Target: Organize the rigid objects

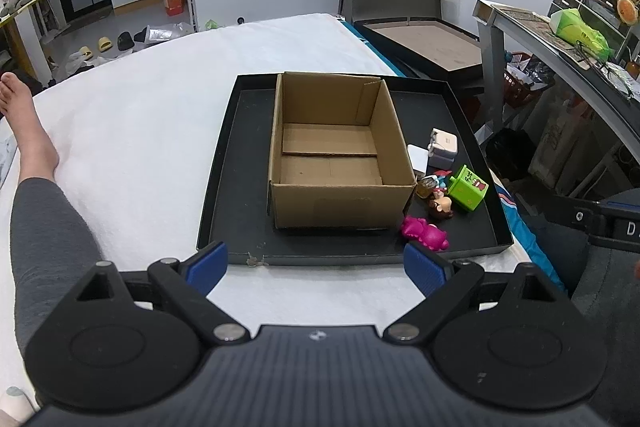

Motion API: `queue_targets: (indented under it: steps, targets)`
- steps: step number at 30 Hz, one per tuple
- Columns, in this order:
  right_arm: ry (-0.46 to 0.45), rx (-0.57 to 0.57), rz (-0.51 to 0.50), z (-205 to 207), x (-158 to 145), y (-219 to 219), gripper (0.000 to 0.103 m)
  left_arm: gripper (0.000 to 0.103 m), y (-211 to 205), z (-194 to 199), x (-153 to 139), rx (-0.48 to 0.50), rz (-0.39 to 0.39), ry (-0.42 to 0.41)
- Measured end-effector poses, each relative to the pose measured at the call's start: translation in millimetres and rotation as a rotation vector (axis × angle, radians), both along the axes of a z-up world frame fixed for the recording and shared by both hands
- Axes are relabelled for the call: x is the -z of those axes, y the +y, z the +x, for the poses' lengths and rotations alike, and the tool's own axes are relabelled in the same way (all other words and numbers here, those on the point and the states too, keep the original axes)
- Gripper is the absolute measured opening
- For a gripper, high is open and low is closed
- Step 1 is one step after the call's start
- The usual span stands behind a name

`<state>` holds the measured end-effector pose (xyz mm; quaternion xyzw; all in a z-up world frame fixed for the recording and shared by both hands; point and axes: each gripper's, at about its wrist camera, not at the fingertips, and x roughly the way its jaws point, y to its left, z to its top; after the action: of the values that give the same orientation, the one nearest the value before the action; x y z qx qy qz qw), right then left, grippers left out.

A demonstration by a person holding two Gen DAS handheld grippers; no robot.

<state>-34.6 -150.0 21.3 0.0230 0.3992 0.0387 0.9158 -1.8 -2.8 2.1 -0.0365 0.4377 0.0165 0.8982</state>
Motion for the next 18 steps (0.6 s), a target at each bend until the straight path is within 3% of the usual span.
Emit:
queue_targets:
  steps: [18]
  targets:
    - [0.002, -0.002, -0.002, 0.3, -1.8, 0.2, 0.103, 0.094, -1.1, -0.4, -1.2, 0.004, 0.001, -0.002]
